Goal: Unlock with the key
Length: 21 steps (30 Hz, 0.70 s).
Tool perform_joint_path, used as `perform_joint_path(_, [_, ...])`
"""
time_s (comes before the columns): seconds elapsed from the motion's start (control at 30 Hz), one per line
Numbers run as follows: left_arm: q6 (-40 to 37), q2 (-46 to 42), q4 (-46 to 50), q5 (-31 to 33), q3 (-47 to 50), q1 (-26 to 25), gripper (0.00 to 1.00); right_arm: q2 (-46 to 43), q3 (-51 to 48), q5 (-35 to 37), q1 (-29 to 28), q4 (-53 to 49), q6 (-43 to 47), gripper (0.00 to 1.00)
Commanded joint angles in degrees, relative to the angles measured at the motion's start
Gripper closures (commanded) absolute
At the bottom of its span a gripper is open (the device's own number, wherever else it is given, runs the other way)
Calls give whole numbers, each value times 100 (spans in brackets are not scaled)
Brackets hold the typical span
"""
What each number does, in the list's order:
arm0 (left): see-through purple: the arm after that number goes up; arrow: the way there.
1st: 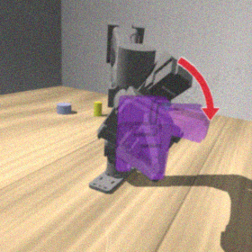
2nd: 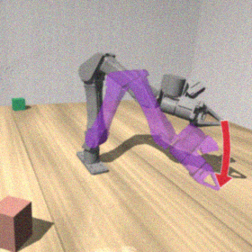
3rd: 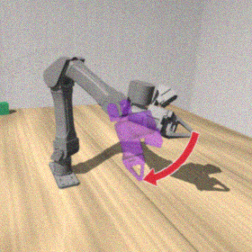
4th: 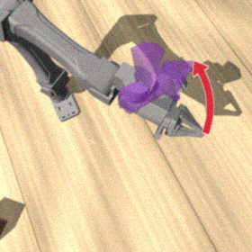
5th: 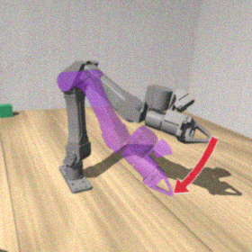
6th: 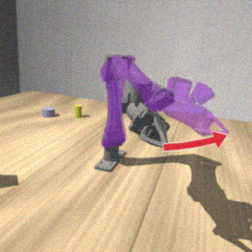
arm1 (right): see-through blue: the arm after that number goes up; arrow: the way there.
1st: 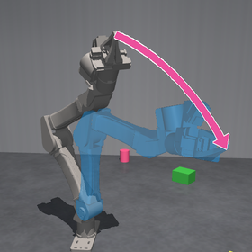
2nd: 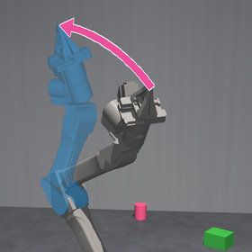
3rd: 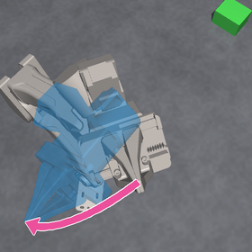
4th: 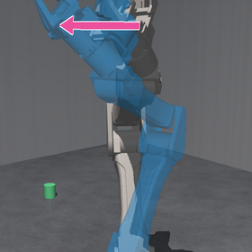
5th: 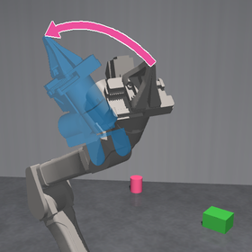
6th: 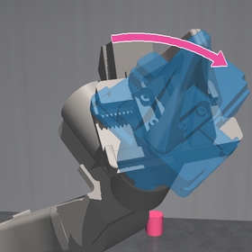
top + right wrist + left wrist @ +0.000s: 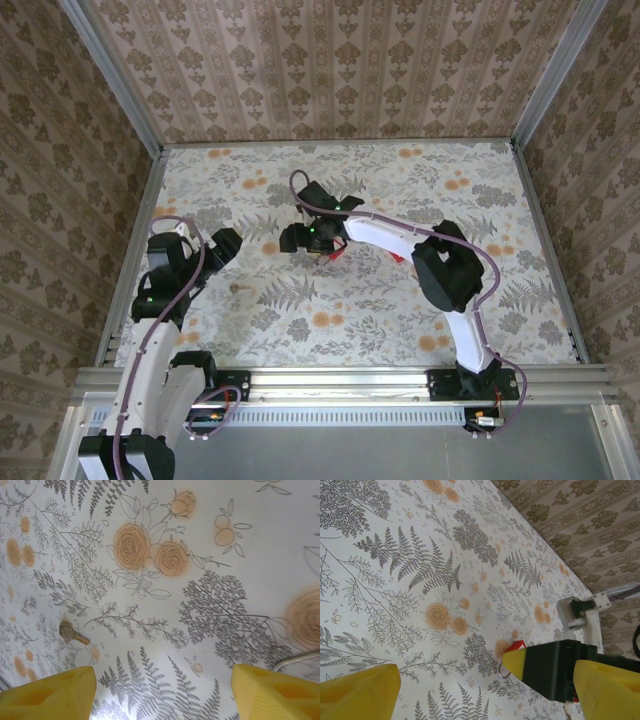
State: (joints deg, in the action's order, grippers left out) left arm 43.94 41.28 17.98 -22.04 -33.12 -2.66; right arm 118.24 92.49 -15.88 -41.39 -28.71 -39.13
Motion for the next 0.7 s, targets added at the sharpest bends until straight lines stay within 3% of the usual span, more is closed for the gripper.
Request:
perform_joint_path(0.0, [-11, 49, -142, 51, -62, -112, 10, -1087, -925, 280, 407, 0, 148, 29])
perform_joint_path(0.1, [147, 274, -613, 73, 107, -383, 11, -2224, -2282, 752, 856, 48, 117, 31])
perform_joint_path(0.2, [314, 742, -1272, 143, 164, -841, 16, -3051, -3157, 404, 1440, -169, 239, 37])
perform_joint_path(0.4, [255, 2166, -2031, 119, -468, -1746, 19, -4626, -4049, 759, 2069, -991, 670, 40])
perform_joint_path(0.5, [131, 2479, -2203, 240, -749, -2106, 26, -5242, -4459, 938, 2431, -1093, 696, 40])
perform_joint_path(0.67, [-280, 2977, -2291, 166, -1184, -2661, 25, -5746, -5077, 1111, 2811, -1150, 696, 40])
